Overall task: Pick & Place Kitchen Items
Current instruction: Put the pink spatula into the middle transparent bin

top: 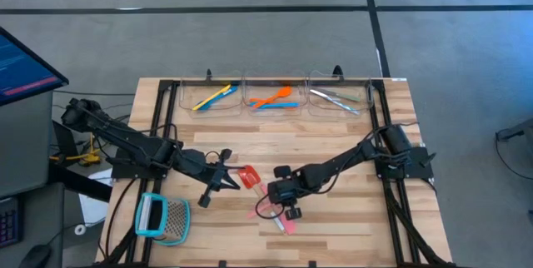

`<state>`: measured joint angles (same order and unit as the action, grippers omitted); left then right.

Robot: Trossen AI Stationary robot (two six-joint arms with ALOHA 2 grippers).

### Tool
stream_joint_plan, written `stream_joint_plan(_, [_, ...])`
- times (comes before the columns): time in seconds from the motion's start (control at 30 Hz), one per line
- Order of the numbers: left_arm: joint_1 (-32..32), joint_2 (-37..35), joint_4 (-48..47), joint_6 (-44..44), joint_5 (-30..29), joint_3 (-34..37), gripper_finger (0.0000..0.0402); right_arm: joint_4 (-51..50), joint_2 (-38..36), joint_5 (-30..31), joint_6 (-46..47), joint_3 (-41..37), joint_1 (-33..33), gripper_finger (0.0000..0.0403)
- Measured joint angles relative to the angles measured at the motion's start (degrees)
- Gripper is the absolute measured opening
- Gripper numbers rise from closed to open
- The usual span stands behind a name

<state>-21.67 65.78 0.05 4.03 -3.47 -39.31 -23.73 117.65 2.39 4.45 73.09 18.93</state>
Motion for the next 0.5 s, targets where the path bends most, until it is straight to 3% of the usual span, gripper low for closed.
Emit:
stream_joint_plan(0.23, [-0.02,0.0,0.0,0.0,0.01,0.0,0.0002,-0.15,-0.92,0.45,-0.24,-0.05,0.01,0.0013])
stream_joint_plan(0.5, [-0.02,0.0,0.02,0.0,0.03,0.0,0.0002,-5.27,-6.94,0.33,0.54,-0.58,-0.07,0.0002])
